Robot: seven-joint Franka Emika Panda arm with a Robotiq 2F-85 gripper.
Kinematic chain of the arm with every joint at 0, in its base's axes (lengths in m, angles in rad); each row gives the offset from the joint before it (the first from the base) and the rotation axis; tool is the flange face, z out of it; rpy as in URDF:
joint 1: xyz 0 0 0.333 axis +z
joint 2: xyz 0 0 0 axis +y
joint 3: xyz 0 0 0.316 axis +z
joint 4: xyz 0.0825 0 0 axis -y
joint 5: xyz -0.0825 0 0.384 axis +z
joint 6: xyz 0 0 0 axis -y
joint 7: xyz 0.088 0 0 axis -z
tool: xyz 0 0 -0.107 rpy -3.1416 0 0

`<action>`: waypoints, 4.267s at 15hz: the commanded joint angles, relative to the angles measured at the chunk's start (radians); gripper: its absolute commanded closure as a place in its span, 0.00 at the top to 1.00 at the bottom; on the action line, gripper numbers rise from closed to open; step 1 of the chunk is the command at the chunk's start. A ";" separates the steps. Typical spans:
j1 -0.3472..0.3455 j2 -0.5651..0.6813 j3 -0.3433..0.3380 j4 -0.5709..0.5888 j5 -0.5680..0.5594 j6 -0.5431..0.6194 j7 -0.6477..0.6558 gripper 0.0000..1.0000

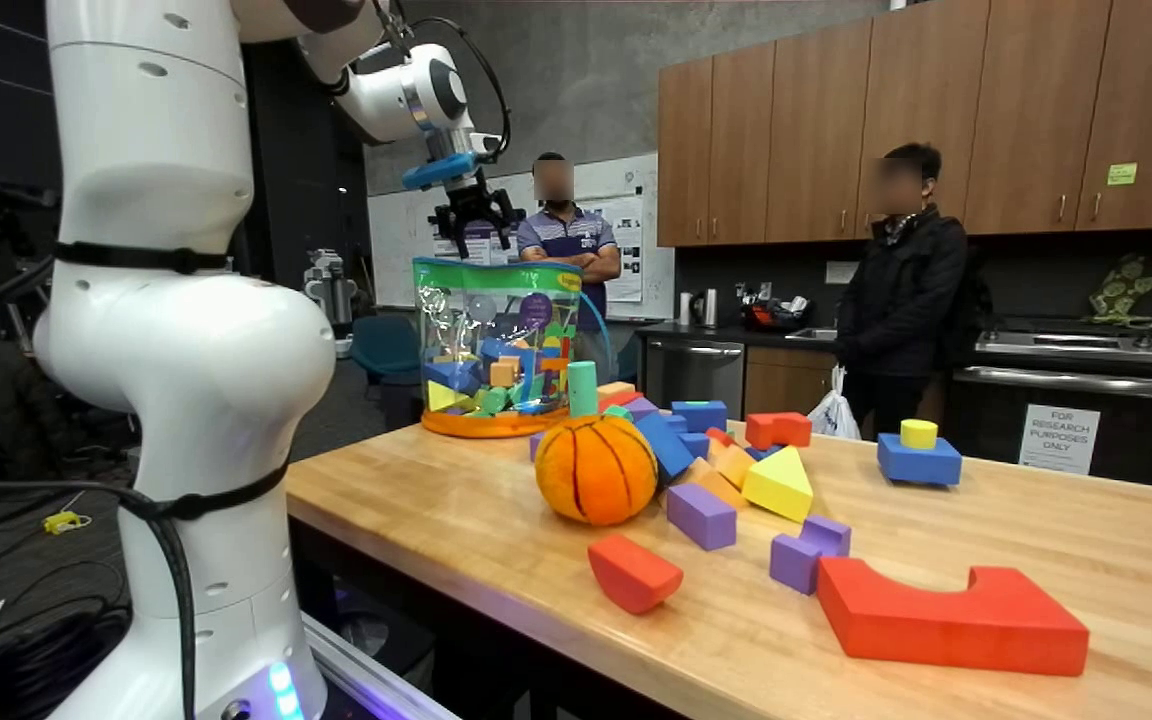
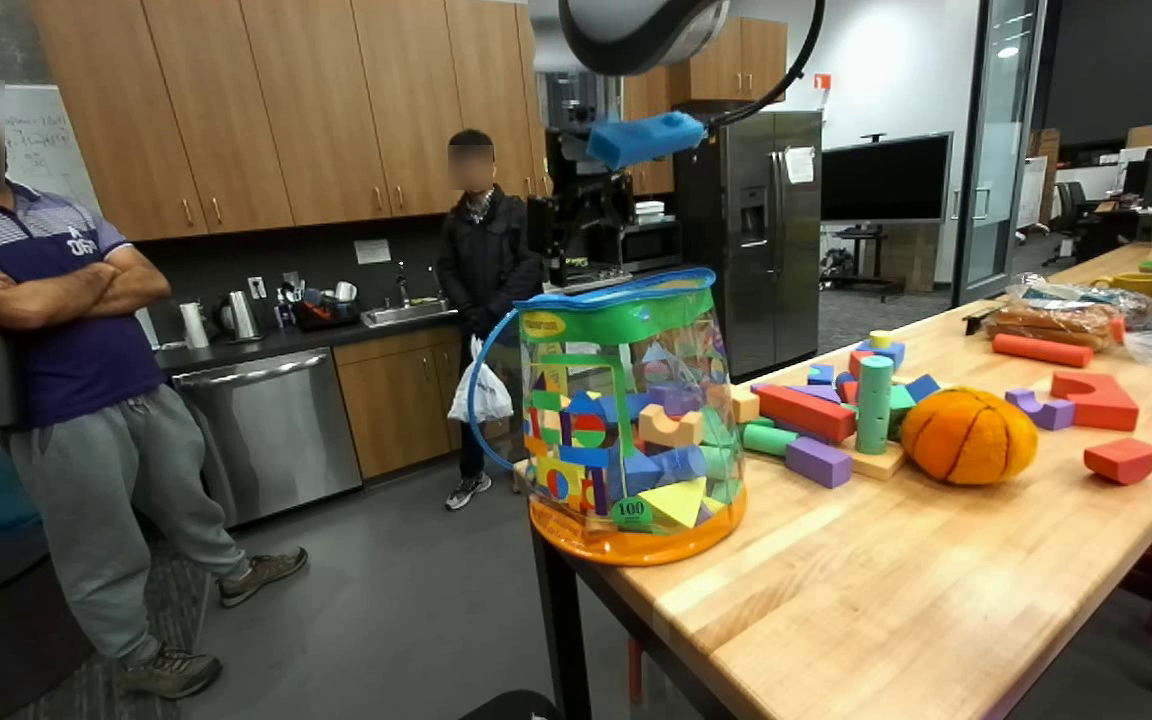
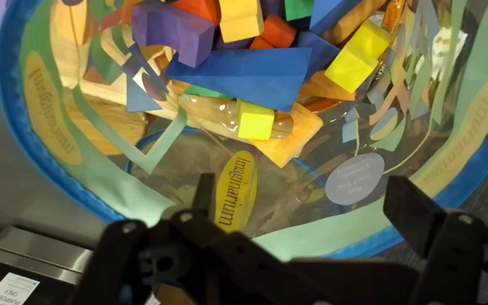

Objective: Remove one blue block from the clear bag.

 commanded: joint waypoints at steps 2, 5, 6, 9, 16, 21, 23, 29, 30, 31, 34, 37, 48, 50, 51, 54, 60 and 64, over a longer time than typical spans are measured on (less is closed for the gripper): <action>0.002 -0.051 -0.051 -0.067 -0.054 0.060 0.107 1.00; -0.006 -0.079 -0.073 -0.134 0.004 0.110 0.106 1.00; -0.007 -0.087 -0.076 -0.160 0.025 0.126 0.096 1.00; -0.007 -0.108 -0.082 -0.249 0.092 0.178 0.078 1.00; -0.008 -0.095 -0.077 -0.359 0.124 0.298 0.087 1.00; -0.013 -0.104 -0.077 -0.350 0.097 0.281 0.094 1.00; -0.014 -0.113 -0.076 -0.336 0.065 0.240 0.101 1.00; -0.008 -0.123 -0.082 -0.343 0.127 0.076 0.028 1.00; -0.009 -0.121 -0.084 -0.353 0.156 0.054 0.009 1.00; -0.009 -0.120 -0.085 -0.360 0.179 0.031 -0.005 1.00; -0.013 -0.125 -0.091 -0.399 0.238 -0.012 -0.031 1.00; -0.021 -0.137 -0.102 -0.442 0.279 -0.030 -0.051 1.00; -0.042 -0.167 -0.126 -0.566 0.339 -0.030 -0.045 1.00; -0.042 -0.177 -0.124 -0.561 0.338 0.038 -0.034 1.00; -0.040 -0.138 -0.120 -0.533 0.317 -0.005 -0.038 1.00; -0.039 -0.137 -0.117 -0.512 0.308 -0.001 -0.034 1.00; -0.034 -0.126 -0.098 -0.361 0.189 -0.111 0.009 1.00; -0.028 -0.081 -0.086 -0.198 0.126 -0.202 0.011 1.00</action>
